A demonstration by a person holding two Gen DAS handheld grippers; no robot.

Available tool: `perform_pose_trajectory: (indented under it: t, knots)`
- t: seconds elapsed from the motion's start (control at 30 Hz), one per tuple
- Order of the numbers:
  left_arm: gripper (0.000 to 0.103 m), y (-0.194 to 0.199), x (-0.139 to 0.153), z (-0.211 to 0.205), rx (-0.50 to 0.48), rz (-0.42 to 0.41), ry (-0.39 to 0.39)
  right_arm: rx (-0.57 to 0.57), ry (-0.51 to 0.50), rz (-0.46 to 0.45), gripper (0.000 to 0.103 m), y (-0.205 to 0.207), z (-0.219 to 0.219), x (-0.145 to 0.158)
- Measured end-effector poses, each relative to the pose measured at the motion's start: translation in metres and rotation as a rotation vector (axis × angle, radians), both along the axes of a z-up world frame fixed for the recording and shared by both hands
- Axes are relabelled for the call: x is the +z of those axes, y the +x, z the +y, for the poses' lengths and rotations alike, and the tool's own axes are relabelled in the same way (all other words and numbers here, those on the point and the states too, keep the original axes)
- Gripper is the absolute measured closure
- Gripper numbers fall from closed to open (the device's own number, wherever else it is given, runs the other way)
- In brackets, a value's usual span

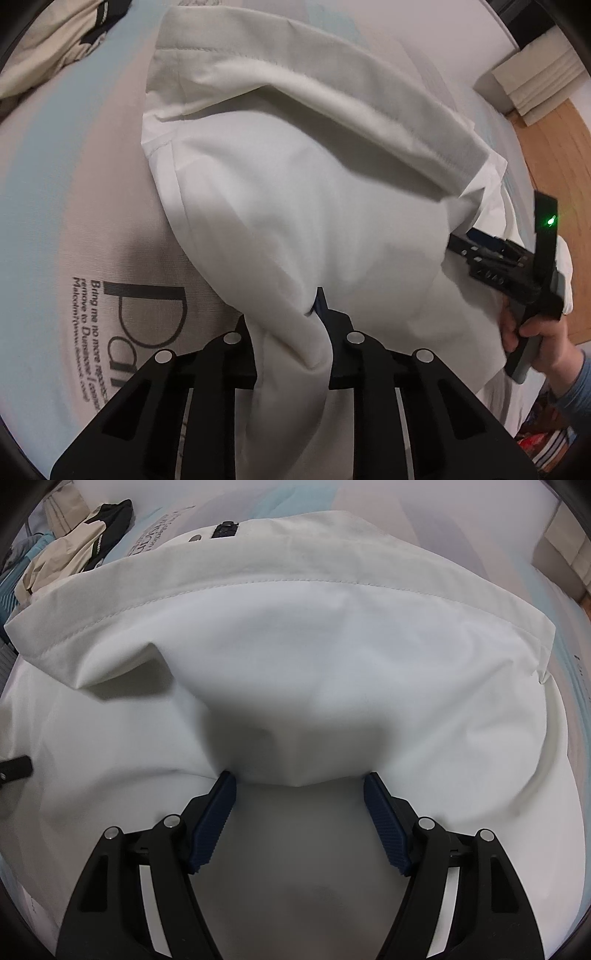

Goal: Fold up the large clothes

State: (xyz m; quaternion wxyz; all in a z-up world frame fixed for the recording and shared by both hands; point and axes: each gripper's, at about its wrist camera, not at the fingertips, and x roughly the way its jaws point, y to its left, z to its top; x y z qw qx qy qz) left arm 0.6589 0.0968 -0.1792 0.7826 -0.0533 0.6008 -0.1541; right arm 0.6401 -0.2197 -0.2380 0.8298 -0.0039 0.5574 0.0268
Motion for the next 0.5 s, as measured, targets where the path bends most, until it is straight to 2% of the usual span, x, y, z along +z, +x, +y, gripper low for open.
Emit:
perform_pose_trajectory:
  t: [0.2,0.33,0.5]
  knots:
    - [0.087,-0.003,0.031,-0.022,0.012,-0.001,0.056,-0.002,-0.026,-0.011,0.034,-0.009,0.003,-0.001]
    - [0.087,-0.007,0.04,-0.036,0.036,0.001,0.092,-0.005,-0.031,-0.003,0.034,-0.008,0.004,0.0]
    - [0.087,-0.014,0.051,-0.047,0.061,-0.017,0.172,-0.016,-0.025,-0.006,0.027,-0.006,0.003,0.006]
